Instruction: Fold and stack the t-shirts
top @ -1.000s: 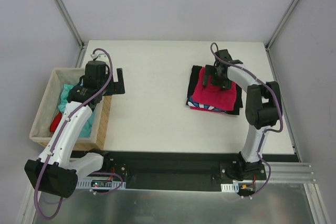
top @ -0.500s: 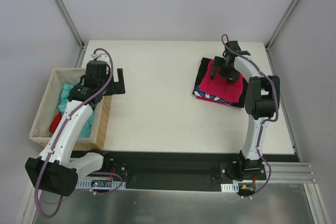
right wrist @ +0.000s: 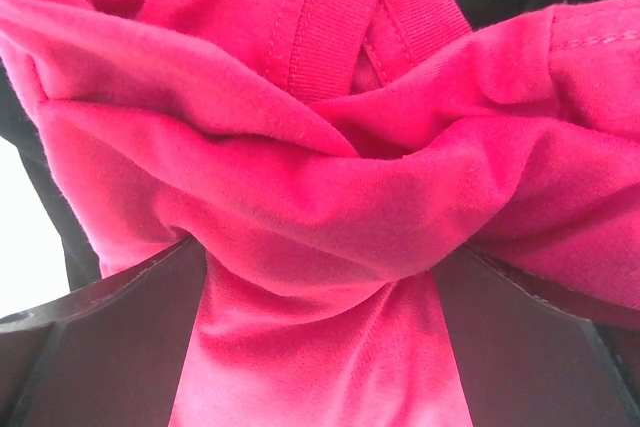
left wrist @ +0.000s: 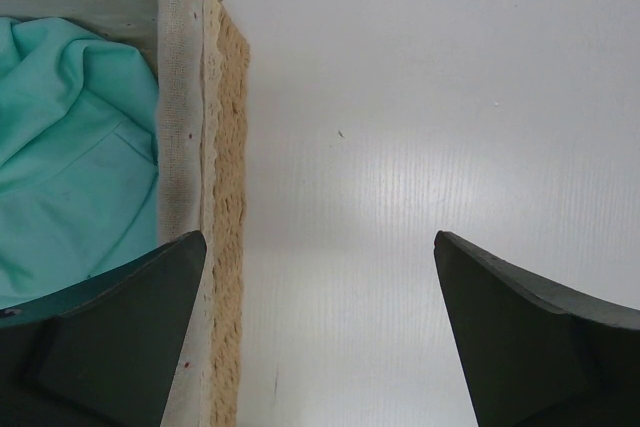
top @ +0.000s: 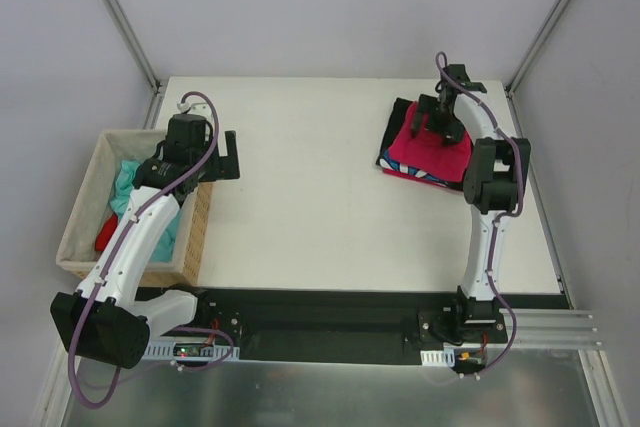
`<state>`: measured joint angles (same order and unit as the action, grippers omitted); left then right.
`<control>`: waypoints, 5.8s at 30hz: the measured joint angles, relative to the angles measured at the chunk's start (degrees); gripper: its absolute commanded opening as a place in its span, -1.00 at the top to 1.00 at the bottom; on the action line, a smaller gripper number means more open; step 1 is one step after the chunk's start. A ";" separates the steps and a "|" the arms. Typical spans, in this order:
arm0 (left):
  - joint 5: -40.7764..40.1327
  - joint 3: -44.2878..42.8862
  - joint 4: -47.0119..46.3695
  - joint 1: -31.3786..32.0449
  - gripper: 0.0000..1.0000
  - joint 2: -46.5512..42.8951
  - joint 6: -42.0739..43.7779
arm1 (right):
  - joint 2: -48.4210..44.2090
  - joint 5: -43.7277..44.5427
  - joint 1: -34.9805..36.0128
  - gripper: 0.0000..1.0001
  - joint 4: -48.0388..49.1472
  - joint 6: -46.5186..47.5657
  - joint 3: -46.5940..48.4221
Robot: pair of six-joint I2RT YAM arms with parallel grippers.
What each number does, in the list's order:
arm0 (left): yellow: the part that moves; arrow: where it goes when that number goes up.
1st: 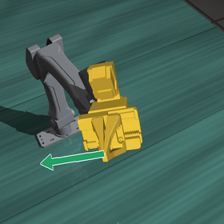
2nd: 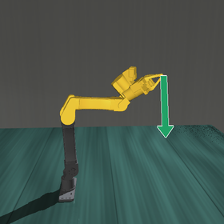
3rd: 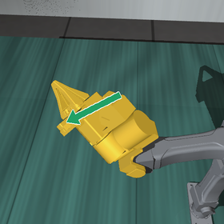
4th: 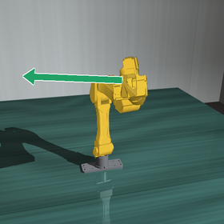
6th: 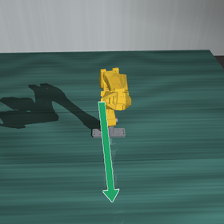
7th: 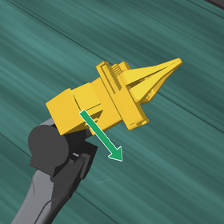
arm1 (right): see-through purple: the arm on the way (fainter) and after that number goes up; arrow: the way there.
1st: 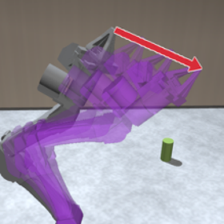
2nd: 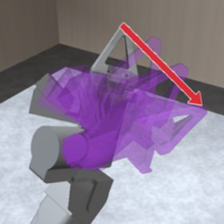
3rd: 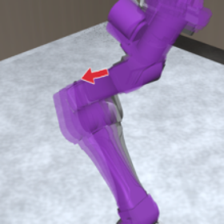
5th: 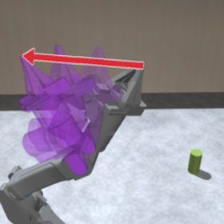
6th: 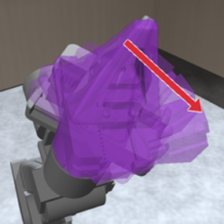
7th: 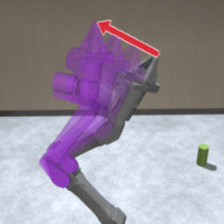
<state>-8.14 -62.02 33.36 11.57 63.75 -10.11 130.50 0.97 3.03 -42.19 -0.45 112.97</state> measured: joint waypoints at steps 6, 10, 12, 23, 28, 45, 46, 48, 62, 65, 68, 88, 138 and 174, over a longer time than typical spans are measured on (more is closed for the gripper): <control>0.02 -0.20 -0.02 0.00 -0.98 0.00 0.00 | 4.26 -0.92 -1.86 -0.93 -2.60 0.26 7.56; 0.04 -0.31 -0.02 0.00 -0.98 0.09 0.00 | 6.54 -1.60 -2.47 -0.93 -3.67 0.61 11.45; 0.07 -0.50 -0.02 0.00 -0.98 0.26 0.00 | 7.69 -2.21 -2.86 -0.93 -4.48 0.70 13.62; 0.09 -0.57 -0.02 0.00 -0.98 0.52 0.00 | 10.03 -4.92 -5.20 -0.93 -4.02 0.70 17.94; 0.11 -0.57 -0.02 0.00 -0.98 0.52 -0.09 | 7.19 -4.35 -5.20 -0.93 -3.06 1.20 15.08; 2.16 1.22 -0.46 0.00 -0.98 -4.66 -1.20 | -36.85 7.28 1.09 -0.93 1.51 2.82 -19.04; 2.34 1.51 -0.57 0.00 -0.98 -5.14 -1.27 | -36.92 7.98 0.79 -0.93 1.55 2.80 -21.44; 2.93 1.86 -0.68 0.00 -0.98 -5.73 -1.31 | -36.22 8.96 0.17 -0.93 1.44 2.69 -25.31; 4.22 3.74 -1.42 0.02 -0.98 -7.17 -1.51 | -28.22 9.94 -4.98 -0.93 2.99 2.60 -27.93; 4.48 3.74 -1.44 0.07 -0.98 -7.17 -1.53 | -24.96 10.01 -6.25 -0.93 3.04 2.62 -26.32; 4.72 3.85 -1.51 0.09 -0.98 -7.15 -1.73 | -22.73 10.10 -7.21 -0.93 3.34 2.62 -25.31; 4.96 4.33 -2.64 0.13 -0.98 -6.19 -2.56 | -14.71 10.80 -9.64 -0.93 4.15 2.62 -22.51; 4.87 5.03 -2.71 0.83 -0.98 -4.57 -2.54 | -6.67 11.87 -11.10 -0.93 -3.43 3.02 -0.59; 3.37 5.73 -2.86 0.83 -0.98 -4.61 -2.54 | 5.46 -1.20 8.72 -0.93 -5.75 3.06 16.17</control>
<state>-4.78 -56.29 30.50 12.40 59.13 -12.64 135.96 -0.23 11.75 -47.94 2.61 129.14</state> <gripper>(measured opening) 0.992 0.966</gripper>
